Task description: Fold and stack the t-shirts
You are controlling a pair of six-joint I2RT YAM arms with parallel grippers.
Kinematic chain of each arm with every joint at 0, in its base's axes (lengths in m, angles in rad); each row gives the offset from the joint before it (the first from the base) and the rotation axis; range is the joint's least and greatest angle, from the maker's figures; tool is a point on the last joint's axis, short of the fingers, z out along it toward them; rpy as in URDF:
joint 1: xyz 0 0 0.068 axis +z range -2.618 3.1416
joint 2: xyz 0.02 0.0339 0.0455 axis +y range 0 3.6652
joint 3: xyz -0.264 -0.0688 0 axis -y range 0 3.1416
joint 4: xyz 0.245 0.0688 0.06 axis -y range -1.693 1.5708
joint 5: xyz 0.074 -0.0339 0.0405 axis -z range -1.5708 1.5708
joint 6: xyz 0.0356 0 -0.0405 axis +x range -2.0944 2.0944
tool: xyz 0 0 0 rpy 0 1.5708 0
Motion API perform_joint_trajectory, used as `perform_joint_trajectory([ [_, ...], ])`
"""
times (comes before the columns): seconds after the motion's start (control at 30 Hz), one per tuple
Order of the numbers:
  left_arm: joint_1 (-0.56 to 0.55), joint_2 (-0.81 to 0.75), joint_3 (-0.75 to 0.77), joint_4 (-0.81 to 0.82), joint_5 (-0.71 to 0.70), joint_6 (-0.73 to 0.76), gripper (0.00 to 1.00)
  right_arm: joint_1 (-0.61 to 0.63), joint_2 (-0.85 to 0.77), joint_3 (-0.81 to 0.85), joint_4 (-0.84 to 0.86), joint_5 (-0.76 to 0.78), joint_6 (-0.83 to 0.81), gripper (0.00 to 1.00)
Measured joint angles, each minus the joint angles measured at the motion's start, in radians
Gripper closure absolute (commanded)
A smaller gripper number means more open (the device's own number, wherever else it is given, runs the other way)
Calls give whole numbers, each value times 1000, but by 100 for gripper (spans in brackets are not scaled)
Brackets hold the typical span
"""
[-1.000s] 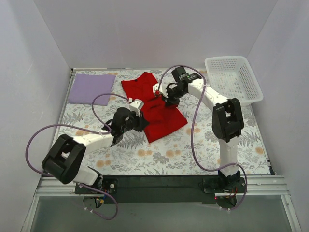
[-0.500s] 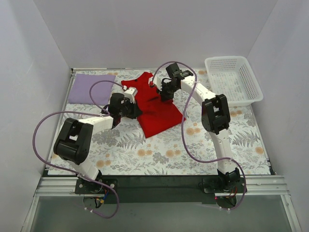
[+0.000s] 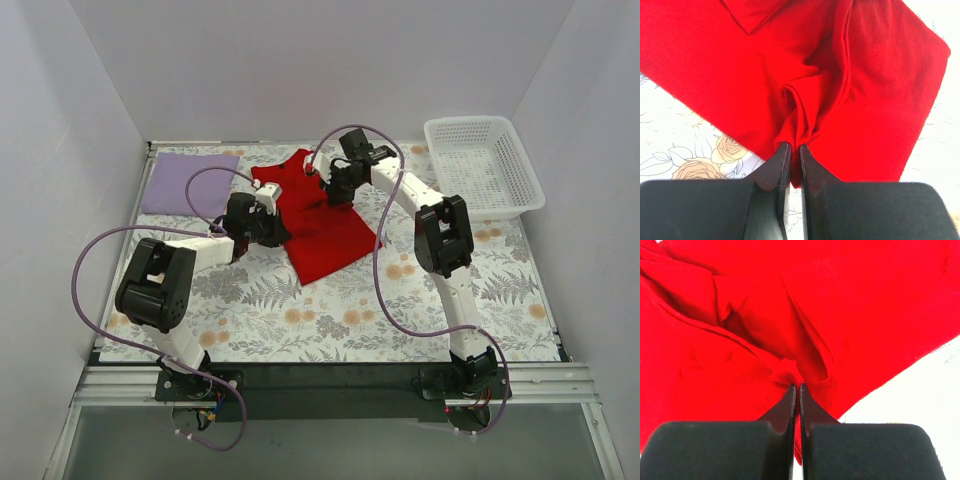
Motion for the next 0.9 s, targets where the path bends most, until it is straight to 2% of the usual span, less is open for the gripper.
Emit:
perform_joint_trajectory([
  [0.1, 2, 6, 6, -4, -8, 0, 100, 8, 16, 5, 21, 16, 21, 99],
  [0.13, 2, 14, 16, -9, -13, 0, 97, 11, 20, 5, 30, 27, 35, 94],
  [0.2, 3, 32, 40, -22, -38, 0, 75, 18, 28, 5, 62, 69, 79, 68],
  [0.23, 3, 42, 55, -30, -56, -4, 60, 23, 30, 5, 82, 100, 109, 60],
  [0.27, 2, 48, 71, -37, -87, -13, 53, 25, 31, 5, 104, 130, 135, 47],
  [0.3, 2, 51, 84, -43, -127, -22, 48, 28, 31, 5, 127, 164, 167, 26],
  [0.33, 3, 51, 94, -50, -166, -34, 35, 31, 31, 5, 151, 197, 200, 11],
  [0.37, 4, 51, 105, -53, -211, -40, 33, 33, 30, 4, 175, 224, 221, 2],
  [0.5, 7, 40, 150, -84, -358, -68, 32, 30, -14, -62, 240, 278, 271, 2],
  [0.63, 11, -29, 154, -118, -412, -56, 35, 3, -152, -227, 260, 241, 261, 2],
  [0.7, 12, -93, 129, -120, -406, -37, 36, -21, -243, -327, 270, 183, 234, 2],
  [0.8, 12, -189, 81, -115, -348, -5, 36, -82, -378, -467, 267, 4, 148, 3],
  [0.9, 12, -198, 86, -113, -270, 8, 37, -137, -444, -540, 250, -121, 94, 7],
])
